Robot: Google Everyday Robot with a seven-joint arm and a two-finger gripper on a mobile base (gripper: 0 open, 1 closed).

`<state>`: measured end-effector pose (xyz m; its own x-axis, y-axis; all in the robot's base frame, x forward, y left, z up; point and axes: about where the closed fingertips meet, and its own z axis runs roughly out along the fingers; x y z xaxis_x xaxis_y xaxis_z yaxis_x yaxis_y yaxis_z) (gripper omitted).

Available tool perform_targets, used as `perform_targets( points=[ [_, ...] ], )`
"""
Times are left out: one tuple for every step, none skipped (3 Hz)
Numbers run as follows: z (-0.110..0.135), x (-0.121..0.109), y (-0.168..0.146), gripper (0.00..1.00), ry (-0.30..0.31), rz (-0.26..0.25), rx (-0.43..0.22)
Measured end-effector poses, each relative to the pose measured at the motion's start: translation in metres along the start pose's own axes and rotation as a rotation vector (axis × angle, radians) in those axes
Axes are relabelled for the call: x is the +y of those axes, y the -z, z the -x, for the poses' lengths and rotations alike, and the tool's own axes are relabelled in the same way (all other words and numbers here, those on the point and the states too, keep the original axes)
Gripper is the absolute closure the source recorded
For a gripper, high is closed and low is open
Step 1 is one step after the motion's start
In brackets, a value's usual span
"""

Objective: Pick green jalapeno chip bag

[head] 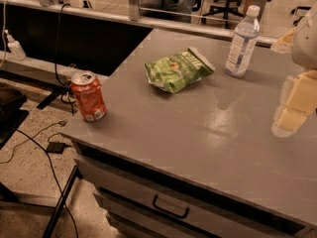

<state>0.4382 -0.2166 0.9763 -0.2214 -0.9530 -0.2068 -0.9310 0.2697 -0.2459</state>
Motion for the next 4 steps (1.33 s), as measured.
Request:
perform_targets(
  points=[
    [0.000,0.000,0.000,0.00,0.000,0.000,0.000],
    [0.007,-0.011,-0.002,0.00,0.027,-0.027,-0.026],
    [0.027,-0.036,-0.006,0.00,0.106,-0.084,-0.066],
    [0.062,-0.058,-0.015,0.00,0.230,-0.162,-0.103]
  ],
)
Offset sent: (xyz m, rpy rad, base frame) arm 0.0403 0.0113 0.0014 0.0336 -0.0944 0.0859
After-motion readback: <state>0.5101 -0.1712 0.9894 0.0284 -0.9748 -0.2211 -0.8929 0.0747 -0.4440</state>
